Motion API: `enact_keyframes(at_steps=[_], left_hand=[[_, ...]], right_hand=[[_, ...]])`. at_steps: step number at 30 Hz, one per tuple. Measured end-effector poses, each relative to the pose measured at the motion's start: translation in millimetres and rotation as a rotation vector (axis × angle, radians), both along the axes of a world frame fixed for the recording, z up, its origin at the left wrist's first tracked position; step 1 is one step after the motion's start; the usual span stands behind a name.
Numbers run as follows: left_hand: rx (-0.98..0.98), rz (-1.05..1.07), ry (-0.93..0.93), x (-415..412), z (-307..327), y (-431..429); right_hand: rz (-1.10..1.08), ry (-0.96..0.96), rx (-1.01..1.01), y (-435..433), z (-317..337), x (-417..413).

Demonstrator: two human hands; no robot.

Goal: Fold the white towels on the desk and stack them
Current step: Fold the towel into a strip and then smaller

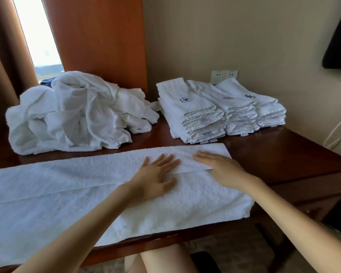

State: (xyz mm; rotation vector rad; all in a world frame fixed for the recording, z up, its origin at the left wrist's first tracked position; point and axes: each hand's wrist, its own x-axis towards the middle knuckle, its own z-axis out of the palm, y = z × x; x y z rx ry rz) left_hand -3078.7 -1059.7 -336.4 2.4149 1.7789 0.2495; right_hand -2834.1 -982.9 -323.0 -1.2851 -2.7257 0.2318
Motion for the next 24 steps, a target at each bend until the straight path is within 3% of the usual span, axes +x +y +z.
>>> enact_keyframes(at_steps=[3, 7, 11, 13, 14, 16, 19, 24], left_hand=[[-0.043, -0.021, -0.036, 2.9, 2.6, 10.4], [-0.032, -0.027, -0.037, 30.8, 10.1, 32.3], [-0.095, -0.07, 0.02, 53.5, 5.9, 44.5], [-0.084, -0.112, -0.084, 58.7, 5.3, 47.2], [-0.052, -0.11, -0.152, 61.0, 5.6, 50.7], [0.033, -0.045, -0.198, 65.7, 5.7, 61.0], [0.036, 0.076, -0.051, 75.4, -1.4, 71.5], [0.034, 0.121, 0.002, 77.1, -12.6, 79.0]], right_hand=[[-0.056, -0.023, -0.095, 3.1, 9.6, 18.2], [-0.207, -0.253, 0.056, 12.6, 28.9, 31.1], [-0.401, -0.52, -0.103, 12.4, 34.5, 48.0], [-0.486, -0.599, -0.067, 14.3, 38.5, 54.5], [-0.492, -0.577, 0.006, 16.3, 40.1, 54.4], [-0.401, -0.361, 0.159, 21.2, 35.5, 42.9], [-0.169, -0.023, 0.065, 25.0, 13.3, 8.7], [-0.173, -0.024, -0.08, 56.3, -14.0, -3.0]])
